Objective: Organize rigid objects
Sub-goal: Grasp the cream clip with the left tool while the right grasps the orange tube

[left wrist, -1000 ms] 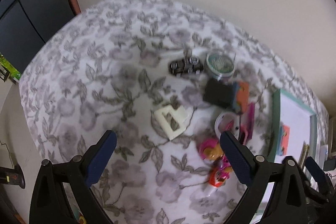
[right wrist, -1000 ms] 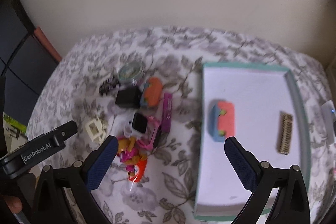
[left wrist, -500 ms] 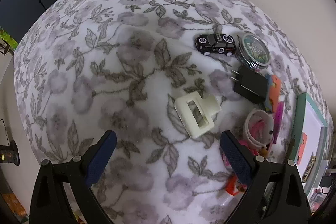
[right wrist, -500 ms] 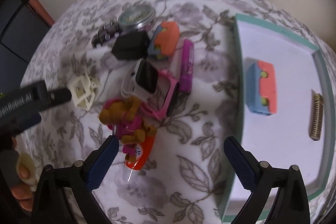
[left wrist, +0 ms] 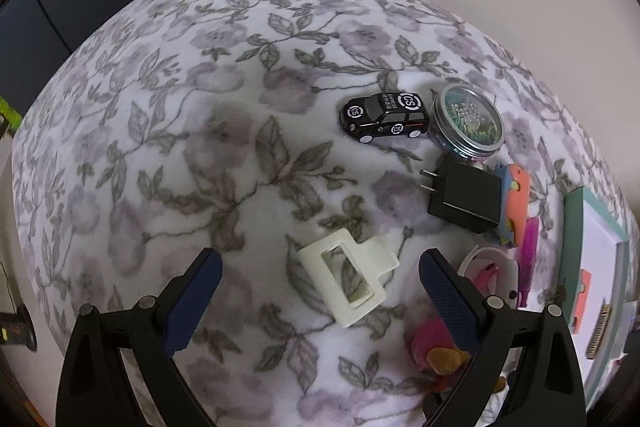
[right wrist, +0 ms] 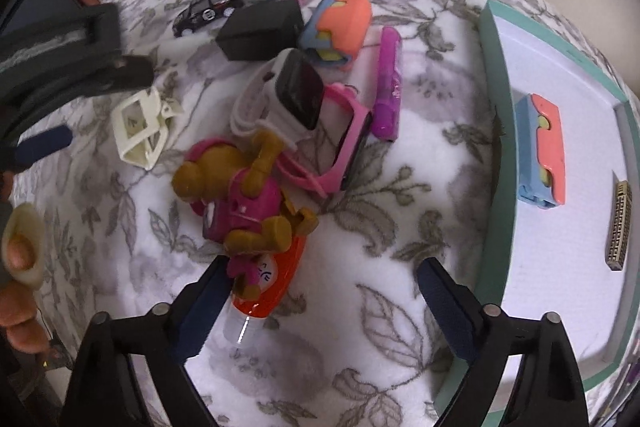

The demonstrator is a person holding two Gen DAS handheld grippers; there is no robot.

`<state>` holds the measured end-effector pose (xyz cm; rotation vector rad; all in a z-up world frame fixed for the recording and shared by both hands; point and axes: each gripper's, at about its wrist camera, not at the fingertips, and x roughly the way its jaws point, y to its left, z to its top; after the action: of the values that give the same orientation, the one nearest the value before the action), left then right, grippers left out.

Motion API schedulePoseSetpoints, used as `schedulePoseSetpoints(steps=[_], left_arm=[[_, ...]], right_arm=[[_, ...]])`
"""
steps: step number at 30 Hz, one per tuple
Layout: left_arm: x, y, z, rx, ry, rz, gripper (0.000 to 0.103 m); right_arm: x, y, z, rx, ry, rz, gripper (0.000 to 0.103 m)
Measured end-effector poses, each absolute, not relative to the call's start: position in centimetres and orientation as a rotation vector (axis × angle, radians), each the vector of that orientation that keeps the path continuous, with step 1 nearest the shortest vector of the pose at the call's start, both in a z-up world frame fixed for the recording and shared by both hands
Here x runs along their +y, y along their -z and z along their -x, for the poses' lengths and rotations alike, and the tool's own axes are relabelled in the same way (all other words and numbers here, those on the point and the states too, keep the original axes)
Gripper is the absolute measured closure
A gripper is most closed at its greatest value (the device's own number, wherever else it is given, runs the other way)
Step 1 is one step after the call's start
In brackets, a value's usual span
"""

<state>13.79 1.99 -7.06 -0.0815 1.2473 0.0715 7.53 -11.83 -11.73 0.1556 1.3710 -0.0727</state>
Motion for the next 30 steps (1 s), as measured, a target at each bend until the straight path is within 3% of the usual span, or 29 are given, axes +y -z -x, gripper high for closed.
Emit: schedulePoseSetpoints(steps=[11, 13, 17, 21, 25, 30], left_arm=[[1.7, 8.9, -14.2, 1.248, -0.084, 0.049, 0.007], [1.6, 9.1, -14.3, 1.249, -0.085, 0.039, 0.015], [1.6, 9.4, -14.5, 1.262, -0.079, 0.045, 0.018], [1.4, 9.4, -14.5, 1.265, -0.063, 0.038, 0.044], [1.3, 9.5, -14.4, 1.272, -0.059, 0.029, 0.044], [1.7, 9.4, -14.4, 1.296, -0.068, 0.029, 0.045]], right_arm=[[-10.3, 11.7, -7.1, 1.378, 0.024, -0.176, 0.034], [-10.2, 11.5, -7.1, 1.382, 0.026, -0.153, 0.041], [-10.0, 11.2, -6.8, 1.389, 0.029, -0.12, 0.055], [-10.8, 11.3, -6.6, 1.386, 0.02, -0.135, 0.067], [-11.6, 11.3, -6.5, 1.381, 0.014, -0.146, 0.076], [-13.6, 10.9, -6.3, 1.371, 0.031, -0.147, 0.076]])
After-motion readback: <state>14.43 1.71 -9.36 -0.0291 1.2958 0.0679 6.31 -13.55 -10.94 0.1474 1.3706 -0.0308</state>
